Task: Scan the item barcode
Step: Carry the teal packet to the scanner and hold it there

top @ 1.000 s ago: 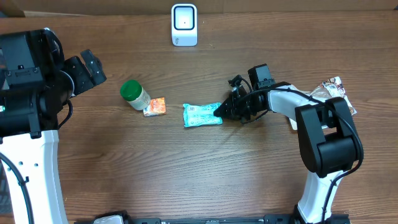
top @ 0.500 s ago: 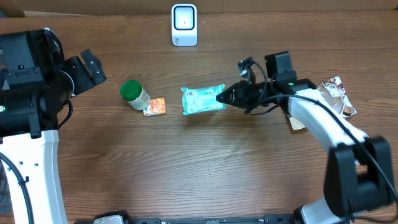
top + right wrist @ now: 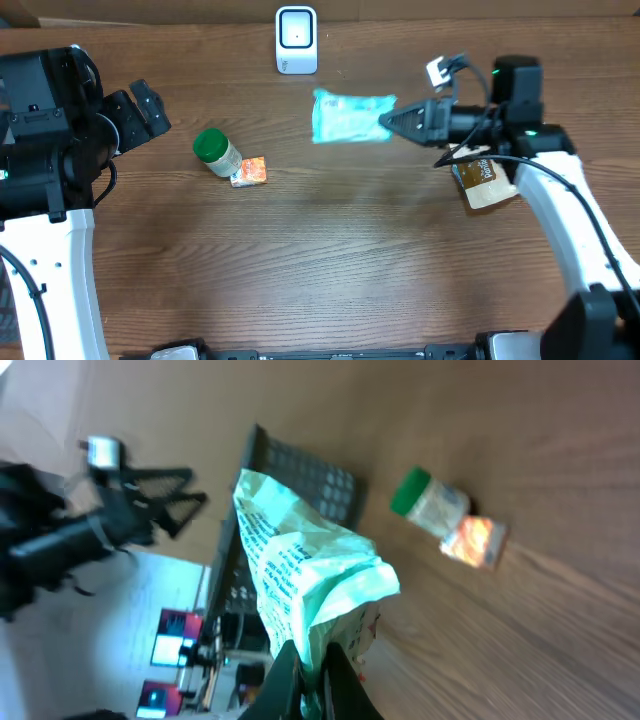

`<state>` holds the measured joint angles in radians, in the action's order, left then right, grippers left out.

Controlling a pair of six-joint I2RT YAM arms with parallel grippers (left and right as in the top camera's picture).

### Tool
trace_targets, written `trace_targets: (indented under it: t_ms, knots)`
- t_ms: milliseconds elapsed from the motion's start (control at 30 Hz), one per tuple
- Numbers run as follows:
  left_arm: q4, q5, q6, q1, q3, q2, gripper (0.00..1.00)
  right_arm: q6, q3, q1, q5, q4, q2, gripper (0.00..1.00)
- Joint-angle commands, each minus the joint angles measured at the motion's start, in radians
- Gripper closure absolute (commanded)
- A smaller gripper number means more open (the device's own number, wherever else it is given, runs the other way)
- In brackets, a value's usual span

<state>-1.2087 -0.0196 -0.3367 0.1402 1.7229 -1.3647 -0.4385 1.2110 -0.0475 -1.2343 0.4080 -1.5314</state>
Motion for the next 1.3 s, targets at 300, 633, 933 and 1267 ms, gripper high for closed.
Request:
trace_targets:
  t_ms: [300,633,933,1267]
  knots:
    - [0.001,-0.006,0.008,0.004,-0.002,-0.005,0.0,-0.098,0.133,0.024,-0.07,-0.018,0.236,0.96]
    - [0.001,-0.007,0.008,0.004,-0.002,-0.005,0.0,-0.103,0.132,0.011,0.05,0.014,0.258,0.96]
    - [0.001,-0.006,0.008,0.004,-0.002,-0.005,0.0,-0.051,0.133,-0.139,0.626,0.201,0.257,0.96]
    - [0.001,-0.007,0.008,0.004,-0.002,-0.005,0.0,0.149,0.51,-0.338,1.078,0.361,0.035,0.96]
